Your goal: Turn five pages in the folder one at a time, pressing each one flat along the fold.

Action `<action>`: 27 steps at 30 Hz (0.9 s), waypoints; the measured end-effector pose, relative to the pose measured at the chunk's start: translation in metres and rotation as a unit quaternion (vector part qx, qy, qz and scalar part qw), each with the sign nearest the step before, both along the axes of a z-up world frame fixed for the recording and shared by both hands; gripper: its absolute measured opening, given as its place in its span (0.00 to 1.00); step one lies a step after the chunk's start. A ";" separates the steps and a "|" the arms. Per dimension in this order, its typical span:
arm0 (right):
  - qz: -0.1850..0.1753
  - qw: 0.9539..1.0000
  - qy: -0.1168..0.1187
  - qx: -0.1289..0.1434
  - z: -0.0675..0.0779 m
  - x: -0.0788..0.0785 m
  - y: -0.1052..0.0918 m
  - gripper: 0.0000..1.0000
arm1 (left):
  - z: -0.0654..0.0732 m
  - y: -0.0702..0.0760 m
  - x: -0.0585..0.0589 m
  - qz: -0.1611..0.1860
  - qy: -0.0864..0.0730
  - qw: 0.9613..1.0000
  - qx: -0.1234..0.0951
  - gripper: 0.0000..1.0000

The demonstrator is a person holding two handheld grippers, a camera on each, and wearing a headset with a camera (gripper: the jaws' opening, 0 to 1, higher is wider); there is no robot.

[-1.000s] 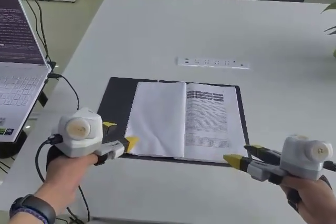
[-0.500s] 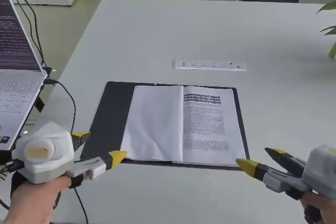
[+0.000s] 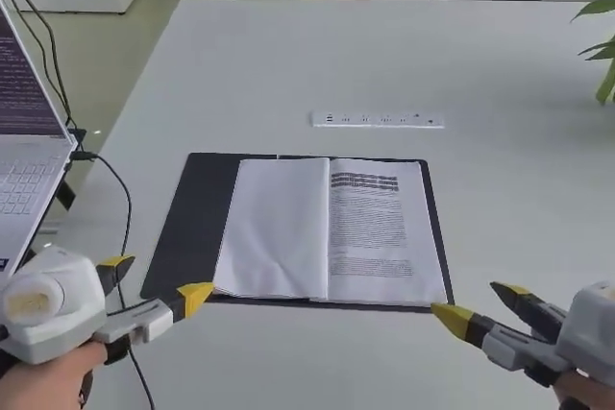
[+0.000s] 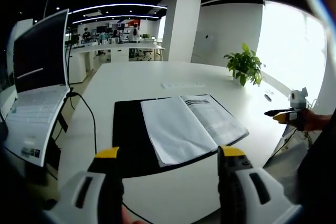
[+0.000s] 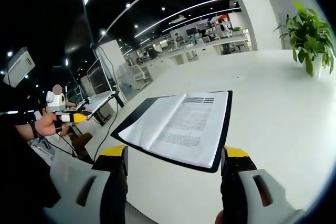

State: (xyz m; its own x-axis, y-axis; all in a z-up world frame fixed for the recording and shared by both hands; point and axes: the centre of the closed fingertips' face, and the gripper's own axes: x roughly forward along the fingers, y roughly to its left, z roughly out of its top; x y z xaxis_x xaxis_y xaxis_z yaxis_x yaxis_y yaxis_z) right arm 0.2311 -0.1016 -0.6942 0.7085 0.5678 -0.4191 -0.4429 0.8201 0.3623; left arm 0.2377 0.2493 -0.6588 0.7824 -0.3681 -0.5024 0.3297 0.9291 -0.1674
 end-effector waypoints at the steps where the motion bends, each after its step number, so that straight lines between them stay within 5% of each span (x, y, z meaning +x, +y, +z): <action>1: 0.002 1.000 0.002 0.000 -0.001 -0.001 0.000 0.72 | 0.000 -0.001 -0.001 0.001 0.002 1.000 0.000 0.74; 12: -0.001 1.000 0.018 0.010 -0.006 0.000 -0.005 0.71 | 0.012 0.000 0.000 0.019 -0.011 1.000 -0.008 0.73; 27: -0.009 1.000 0.013 0.014 -0.003 0.002 -0.009 0.72 | 0.007 -0.008 0.002 -0.001 -0.007 1.000 0.007 0.75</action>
State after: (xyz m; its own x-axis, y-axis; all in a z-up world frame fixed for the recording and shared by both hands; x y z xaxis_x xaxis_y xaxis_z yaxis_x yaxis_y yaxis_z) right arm 0.2334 -0.1105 -0.6968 0.7079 0.5668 -0.4215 -0.4187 0.8173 0.3958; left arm 0.2392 0.2414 -0.6518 0.7892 -0.3620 -0.4961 0.3333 0.9310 -0.1490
